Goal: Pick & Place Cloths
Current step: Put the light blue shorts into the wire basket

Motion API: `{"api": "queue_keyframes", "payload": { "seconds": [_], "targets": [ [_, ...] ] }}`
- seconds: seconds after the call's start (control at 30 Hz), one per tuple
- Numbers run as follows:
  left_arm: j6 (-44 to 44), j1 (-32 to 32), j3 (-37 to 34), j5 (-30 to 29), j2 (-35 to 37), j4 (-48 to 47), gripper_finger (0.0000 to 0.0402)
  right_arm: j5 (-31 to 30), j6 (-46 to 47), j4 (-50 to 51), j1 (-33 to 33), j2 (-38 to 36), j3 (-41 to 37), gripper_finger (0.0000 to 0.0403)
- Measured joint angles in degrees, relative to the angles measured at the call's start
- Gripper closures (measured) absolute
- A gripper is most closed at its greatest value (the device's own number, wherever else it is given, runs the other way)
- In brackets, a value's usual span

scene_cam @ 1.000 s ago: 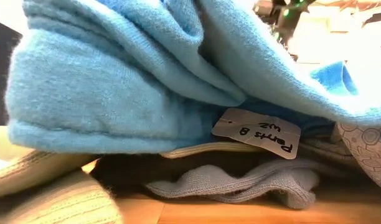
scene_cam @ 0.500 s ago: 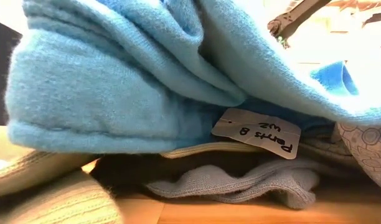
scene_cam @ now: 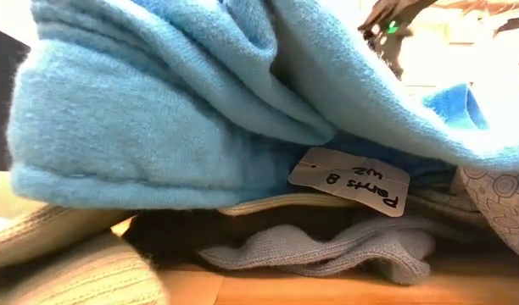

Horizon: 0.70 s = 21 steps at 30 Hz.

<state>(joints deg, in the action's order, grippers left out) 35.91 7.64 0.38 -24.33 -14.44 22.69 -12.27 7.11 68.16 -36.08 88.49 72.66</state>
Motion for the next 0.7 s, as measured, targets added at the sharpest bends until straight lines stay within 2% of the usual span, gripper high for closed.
{"api": "queue_keyframes", "payload": {
  "seconds": [0.17,0.3,0.4,0.5,0.7],
  "targets": [
    [-2.21,-0.53,2.91,-3.04,-0.55,3.77,0.0247,-7.20,10.29,8.30,1.26,-6.37,0.00,0.0400],
    [-7.89,-2.44,9.90,-3.17,-5.42,6.03,0.0251,-8.68,13.77,10.12,1.25,-7.67,-0.45,0.0401],
    [-12.75,-4.36,17.59,-0.68,-13.69,5.99,0.0242,-7.88,13.54,7.18,1.25,-7.71,-2.71,0.0401],
    [-17.11,-6.74,26.70,3.45,-25.24,5.97,0.0227,-4.81,12.30,2.06,1.00,-7.53,-6.96,0.0402],
    [-21.96,-14.67,42.95,14.91,-48.14,5.65,0.0189,-0.08,10.58,-7.14,0.81,-9.85,-15.24,0.0402]
  ]
}}
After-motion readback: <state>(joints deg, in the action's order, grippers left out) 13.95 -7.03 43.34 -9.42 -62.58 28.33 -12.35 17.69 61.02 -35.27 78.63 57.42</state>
